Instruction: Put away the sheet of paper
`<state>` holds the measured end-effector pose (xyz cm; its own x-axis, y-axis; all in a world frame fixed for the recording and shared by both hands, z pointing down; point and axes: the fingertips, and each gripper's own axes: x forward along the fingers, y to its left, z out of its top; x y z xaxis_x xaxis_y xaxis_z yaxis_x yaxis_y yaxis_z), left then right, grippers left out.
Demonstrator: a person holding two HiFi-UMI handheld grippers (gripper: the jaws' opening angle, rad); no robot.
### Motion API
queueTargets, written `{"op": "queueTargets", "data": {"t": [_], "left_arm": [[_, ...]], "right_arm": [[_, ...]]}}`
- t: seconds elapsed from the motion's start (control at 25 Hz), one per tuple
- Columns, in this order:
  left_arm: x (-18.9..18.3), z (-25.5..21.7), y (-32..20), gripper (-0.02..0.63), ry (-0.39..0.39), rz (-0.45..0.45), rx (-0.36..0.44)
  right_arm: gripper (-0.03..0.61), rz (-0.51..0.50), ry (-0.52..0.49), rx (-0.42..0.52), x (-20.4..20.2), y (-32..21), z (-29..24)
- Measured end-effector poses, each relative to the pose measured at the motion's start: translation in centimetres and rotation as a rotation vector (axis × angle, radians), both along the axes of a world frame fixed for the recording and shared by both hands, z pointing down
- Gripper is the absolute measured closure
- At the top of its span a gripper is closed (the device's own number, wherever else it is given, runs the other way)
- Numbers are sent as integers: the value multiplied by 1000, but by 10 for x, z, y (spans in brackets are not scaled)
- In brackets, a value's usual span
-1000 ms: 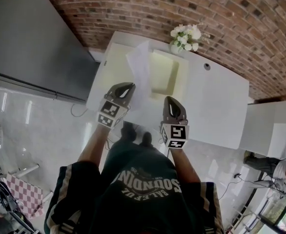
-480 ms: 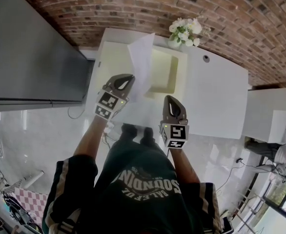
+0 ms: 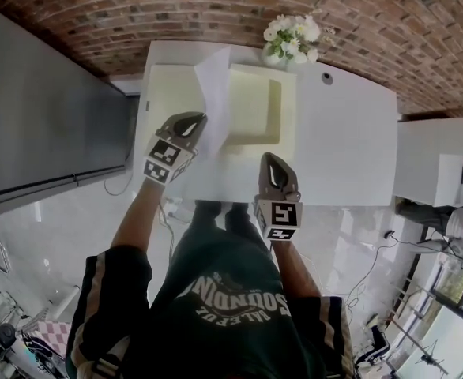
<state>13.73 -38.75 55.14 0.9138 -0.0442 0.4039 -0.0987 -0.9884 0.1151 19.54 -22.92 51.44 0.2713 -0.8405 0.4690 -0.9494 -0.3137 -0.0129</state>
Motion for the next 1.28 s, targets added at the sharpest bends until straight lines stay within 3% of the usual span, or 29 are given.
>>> {"op": "queueTargets", "data": {"t": [0.76, 1.28], "left_arm": [[-27, 80, -37, 601, -168, 49, -34], [-27, 122, -67, 601, -242, 28, -238]], "right_arm": [[578, 45, -16, -69, -5, 8, 23], [578, 32, -28, -88, -3, -8, 29]]}}
